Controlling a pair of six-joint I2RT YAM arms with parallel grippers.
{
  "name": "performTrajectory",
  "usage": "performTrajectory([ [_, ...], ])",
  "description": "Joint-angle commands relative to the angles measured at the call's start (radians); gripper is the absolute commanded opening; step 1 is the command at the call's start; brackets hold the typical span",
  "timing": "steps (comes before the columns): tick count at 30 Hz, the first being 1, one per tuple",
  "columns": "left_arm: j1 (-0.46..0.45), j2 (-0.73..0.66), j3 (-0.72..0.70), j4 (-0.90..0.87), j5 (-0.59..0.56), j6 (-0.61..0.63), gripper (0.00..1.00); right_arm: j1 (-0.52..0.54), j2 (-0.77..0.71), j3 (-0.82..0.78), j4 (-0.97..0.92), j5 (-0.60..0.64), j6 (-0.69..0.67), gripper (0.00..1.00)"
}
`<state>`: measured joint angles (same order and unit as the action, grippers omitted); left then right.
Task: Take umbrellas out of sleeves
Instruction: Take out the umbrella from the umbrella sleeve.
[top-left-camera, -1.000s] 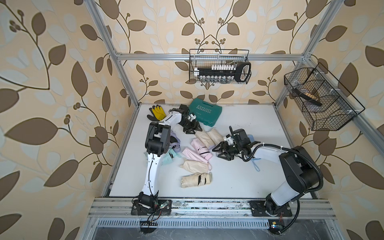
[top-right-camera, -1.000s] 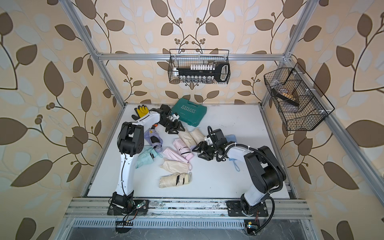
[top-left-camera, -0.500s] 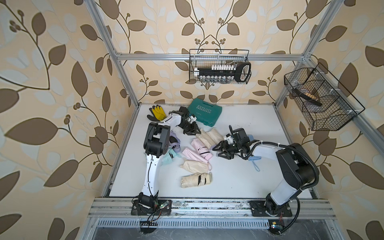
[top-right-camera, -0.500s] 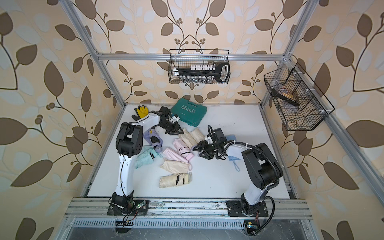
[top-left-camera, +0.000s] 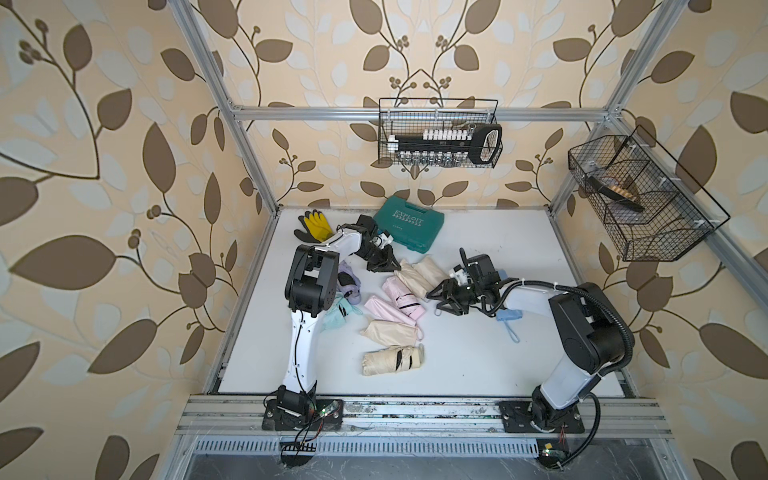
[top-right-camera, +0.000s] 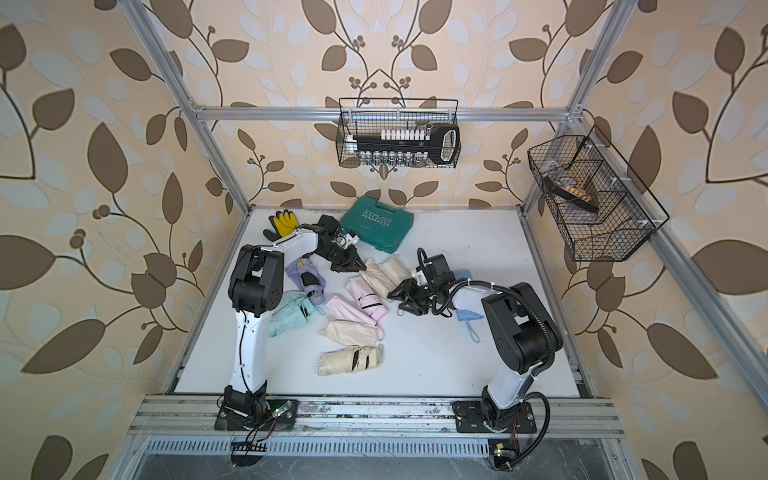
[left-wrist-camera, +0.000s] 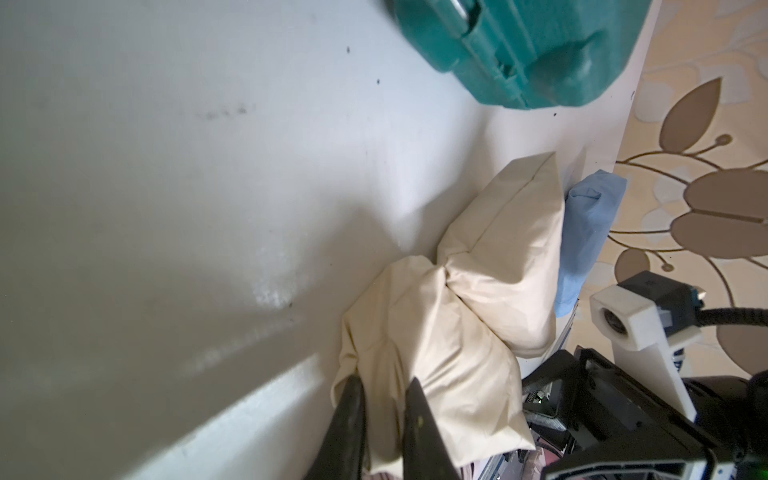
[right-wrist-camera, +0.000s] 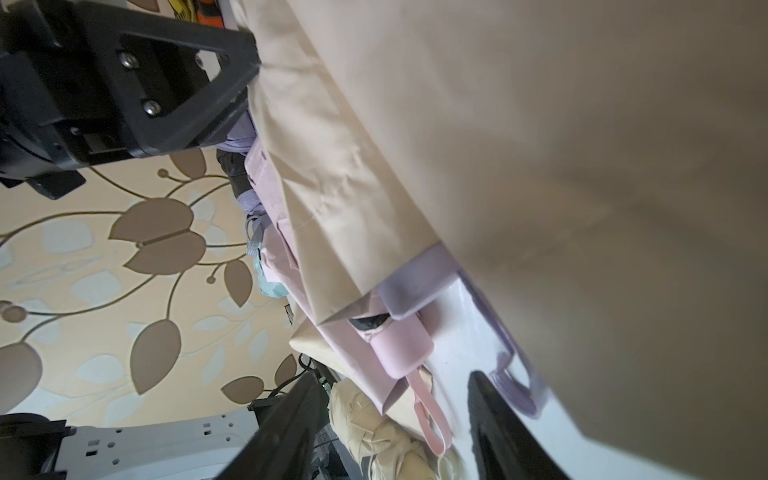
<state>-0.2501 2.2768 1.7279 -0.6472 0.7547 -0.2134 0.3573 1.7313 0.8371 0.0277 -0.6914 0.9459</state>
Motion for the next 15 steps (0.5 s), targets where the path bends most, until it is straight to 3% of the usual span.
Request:
performTrajectory([
  [1,-0.017,-0.011,-0.025,-0.049,-0.034,-0.006,0.09,-0.011,0.024,-0.007,0.052,-0.002,-0.001,0.56],
  [15,-0.016,0.0,-0.023,-0.062,-0.04,-0.002,0.09,-0.01,0.085,-0.053,0.181,-0.01,0.054,0.46],
])
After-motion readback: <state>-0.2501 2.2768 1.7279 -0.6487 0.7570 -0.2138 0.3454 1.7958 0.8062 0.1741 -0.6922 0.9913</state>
